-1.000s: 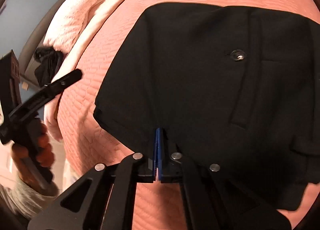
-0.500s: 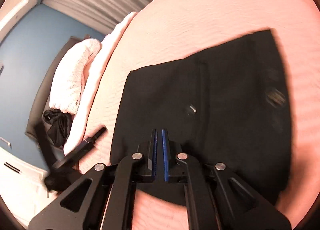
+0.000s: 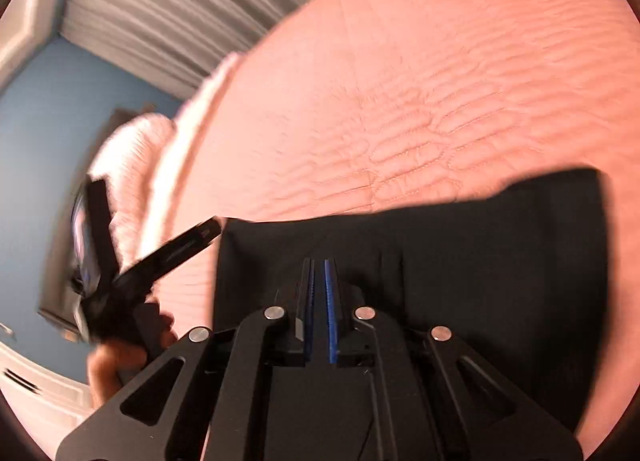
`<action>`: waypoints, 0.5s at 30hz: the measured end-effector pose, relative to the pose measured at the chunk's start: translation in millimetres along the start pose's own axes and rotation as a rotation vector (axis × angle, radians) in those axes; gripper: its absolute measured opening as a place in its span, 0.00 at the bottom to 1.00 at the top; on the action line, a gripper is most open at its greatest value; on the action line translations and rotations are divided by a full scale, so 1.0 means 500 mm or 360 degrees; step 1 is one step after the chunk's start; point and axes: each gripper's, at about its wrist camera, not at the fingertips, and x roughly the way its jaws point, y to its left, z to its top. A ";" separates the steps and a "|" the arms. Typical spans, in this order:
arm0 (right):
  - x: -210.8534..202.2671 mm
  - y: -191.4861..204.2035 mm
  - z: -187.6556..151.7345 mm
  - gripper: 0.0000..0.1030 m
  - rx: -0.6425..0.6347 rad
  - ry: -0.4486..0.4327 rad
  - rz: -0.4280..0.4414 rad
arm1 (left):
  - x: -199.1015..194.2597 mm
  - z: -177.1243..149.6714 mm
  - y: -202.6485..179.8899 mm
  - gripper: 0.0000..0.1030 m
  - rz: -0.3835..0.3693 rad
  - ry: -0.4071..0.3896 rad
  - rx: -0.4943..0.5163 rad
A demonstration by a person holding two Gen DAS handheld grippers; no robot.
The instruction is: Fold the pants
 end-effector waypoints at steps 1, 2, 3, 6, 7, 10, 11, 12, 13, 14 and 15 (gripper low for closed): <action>-0.002 -0.053 0.003 0.00 0.0141 0.0004 0.0169 | 0.040 -0.002 0.004 0.94 0.0001 0.0042 0.0010; -0.009 -0.104 0.001 0.00 0.0345 -0.0013 0.0310 | 0.057 -0.010 0.033 0.95 -0.0074 0.0014 -0.0089; -0.027 -0.119 0.000 0.00 0.0426 -0.0058 0.0275 | 0.066 -0.006 0.043 0.95 -0.0134 0.0045 -0.0139; -0.048 -0.038 0.010 0.05 0.0263 -0.0096 0.0151 | 0.039 0.012 0.032 0.95 -0.0022 -0.0015 -0.0094; -0.037 -0.009 0.012 0.05 0.0146 -0.0079 0.0138 | 0.036 0.025 0.029 0.95 0.0048 -0.0060 -0.0072; -0.024 -0.081 0.006 0.00 0.0252 -0.0094 0.0139 | 0.079 0.017 0.035 0.95 0.0031 -0.0014 -0.0106; -0.040 -0.119 0.005 0.00 0.0456 -0.0110 0.0272 | 0.082 0.015 0.052 0.95 -0.0039 -0.0004 -0.0172; -0.073 -0.118 0.002 0.00 0.0466 -0.0183 0.0127 | 0.072 0.016 0.069 0.95 -0.0053 0.0012 -0.0207; -0.101 -0.094 0.001 0.00 0.0350 -0.0226 0.0025 | 0.056 0.020 0.078 0.95 -0.0017 -0.0008 -0.0214; -0.129 -0.072 -0.007 0.05 0.0240 -0.0239 -0.0017 | 0.017 0.013 0.095 0.93 -0.0058 -0.0094 -0.0221; -0.154 -0.043 -0.022 0.05 0.0147 -0.0222 0.0005 | -0.017 0.003 0.111 0.93 -0.0095 -0.0153 -0.0219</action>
